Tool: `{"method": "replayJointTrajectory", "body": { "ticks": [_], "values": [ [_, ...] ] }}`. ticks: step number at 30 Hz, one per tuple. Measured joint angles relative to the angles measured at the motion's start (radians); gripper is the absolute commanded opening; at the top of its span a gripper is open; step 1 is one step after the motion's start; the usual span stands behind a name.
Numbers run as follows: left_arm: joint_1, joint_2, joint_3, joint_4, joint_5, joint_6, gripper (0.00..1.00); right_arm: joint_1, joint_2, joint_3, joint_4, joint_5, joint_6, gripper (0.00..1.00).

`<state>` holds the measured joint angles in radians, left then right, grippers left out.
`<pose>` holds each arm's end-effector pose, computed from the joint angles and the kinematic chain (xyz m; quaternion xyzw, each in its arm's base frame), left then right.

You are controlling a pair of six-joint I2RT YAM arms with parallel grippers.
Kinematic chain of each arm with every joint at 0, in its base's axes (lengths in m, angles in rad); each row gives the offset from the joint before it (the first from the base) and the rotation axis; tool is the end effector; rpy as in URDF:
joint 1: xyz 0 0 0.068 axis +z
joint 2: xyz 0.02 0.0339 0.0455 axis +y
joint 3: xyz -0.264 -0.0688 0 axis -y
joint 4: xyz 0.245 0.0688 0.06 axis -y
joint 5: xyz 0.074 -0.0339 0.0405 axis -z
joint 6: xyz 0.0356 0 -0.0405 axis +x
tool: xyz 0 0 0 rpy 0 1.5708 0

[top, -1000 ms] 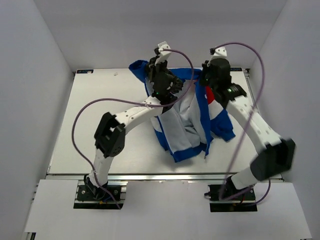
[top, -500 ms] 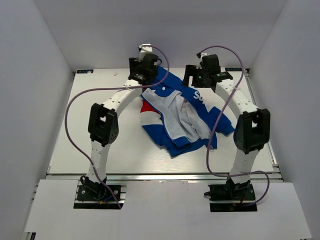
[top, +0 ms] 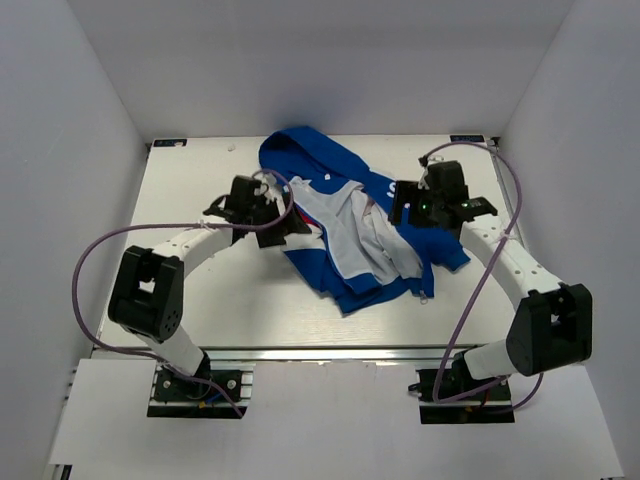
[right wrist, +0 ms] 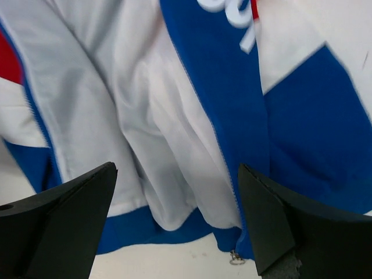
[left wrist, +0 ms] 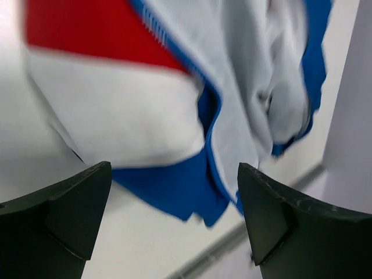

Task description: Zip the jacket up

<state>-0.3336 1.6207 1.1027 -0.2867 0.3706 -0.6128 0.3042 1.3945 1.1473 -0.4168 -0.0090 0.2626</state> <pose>0.3265 -0.1268 0.2308 -0.0587 0.9124 -0.3195 0.2491 0.2978 0.0938 0.3041 -0.0207 0.8987 0.1264 0.4194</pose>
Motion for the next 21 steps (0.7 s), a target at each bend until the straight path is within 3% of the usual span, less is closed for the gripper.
{"method": "replayJointTrajectory", "body": {
  "ticks": [4, 8, 14, 21],
  "values": [
    [-0.041, 0.084, -0.051, 0.037, 0.099, -0.053, 0.98, -0.003, 0.05, -0.064, -0.011, 0.007, 0.025, 0.89],
    [-0.067, 0.231, 0.077, 0.045, 0.144, -0.057, 0.98, -0.006, 0.148, -0.066, -0.01, 0.005, 0.05, 0.89],
    [-0.065, 0.558, 0.461, -0.023, 0.141, -0.034, 0.98, -0.008, 0.306, -0.042, -0.002, -0.043, 0.055, 0.89],
    [-0.013, 0.837, 0.929, -0.163, 0.143, -0.013, 0.98, -0.01, 0.437, 0.079, 0.0, -0.092, 0.047, 0.89]
  ]
}}
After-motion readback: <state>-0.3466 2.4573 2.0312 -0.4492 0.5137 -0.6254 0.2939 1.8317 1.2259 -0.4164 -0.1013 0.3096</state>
